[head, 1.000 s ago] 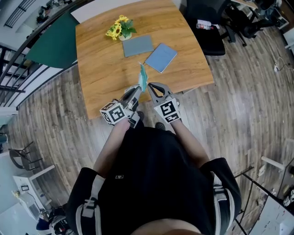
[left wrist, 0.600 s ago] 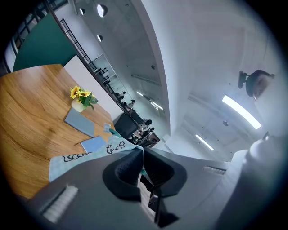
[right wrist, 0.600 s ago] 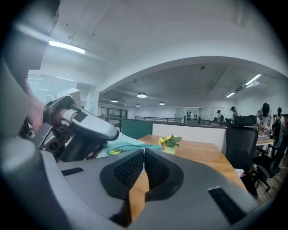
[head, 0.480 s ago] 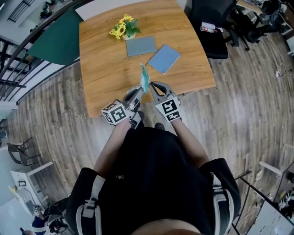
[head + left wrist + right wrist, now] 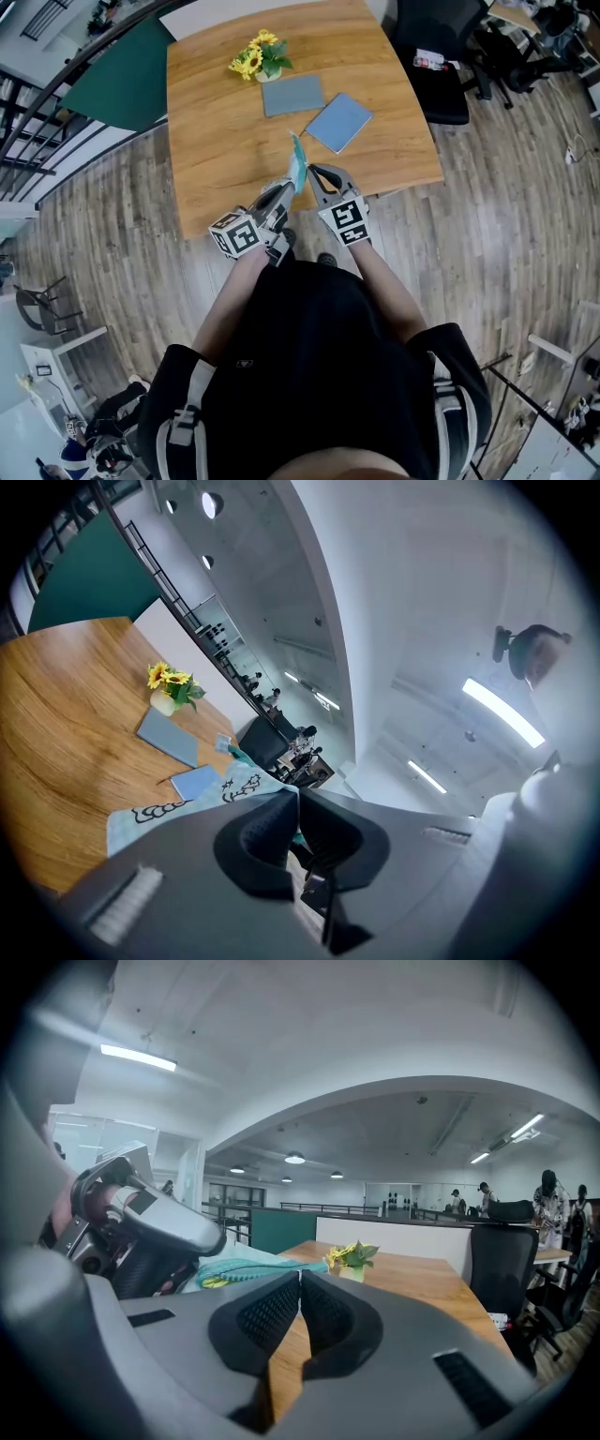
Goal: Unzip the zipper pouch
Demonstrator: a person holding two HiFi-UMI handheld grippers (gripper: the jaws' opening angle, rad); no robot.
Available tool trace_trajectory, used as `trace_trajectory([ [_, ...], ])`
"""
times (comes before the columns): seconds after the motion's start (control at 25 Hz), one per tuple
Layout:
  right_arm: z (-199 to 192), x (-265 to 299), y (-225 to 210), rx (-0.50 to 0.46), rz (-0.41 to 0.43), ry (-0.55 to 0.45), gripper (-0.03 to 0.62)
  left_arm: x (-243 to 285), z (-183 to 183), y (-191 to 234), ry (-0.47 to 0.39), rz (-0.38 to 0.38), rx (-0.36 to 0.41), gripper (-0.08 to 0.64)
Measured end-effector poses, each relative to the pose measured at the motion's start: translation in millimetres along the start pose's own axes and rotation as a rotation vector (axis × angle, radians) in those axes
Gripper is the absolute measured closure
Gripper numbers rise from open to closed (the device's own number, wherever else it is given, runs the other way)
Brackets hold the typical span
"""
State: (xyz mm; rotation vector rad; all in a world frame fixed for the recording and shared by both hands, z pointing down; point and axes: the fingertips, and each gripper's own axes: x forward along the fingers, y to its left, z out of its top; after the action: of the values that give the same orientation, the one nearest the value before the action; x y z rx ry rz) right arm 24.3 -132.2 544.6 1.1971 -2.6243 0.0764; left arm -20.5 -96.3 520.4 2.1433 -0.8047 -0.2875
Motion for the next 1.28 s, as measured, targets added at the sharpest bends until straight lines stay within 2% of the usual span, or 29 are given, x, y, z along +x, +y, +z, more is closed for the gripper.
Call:
trace_trajectory([
  [0.76, -2.9, 4.0, -17.4, 0.004, -0.032, 0.008, 0.583, 0.2, -8.5, -9.4, 0.025, -0.025, 0.022, 0.554],
  [1.28, -7.8, 2.1, -26.6, -0.014, -0.048, 0.026, 0.581, -0.9, -16.8, -12.4, 0.052, -0.047, 0.001, 0.554],
])
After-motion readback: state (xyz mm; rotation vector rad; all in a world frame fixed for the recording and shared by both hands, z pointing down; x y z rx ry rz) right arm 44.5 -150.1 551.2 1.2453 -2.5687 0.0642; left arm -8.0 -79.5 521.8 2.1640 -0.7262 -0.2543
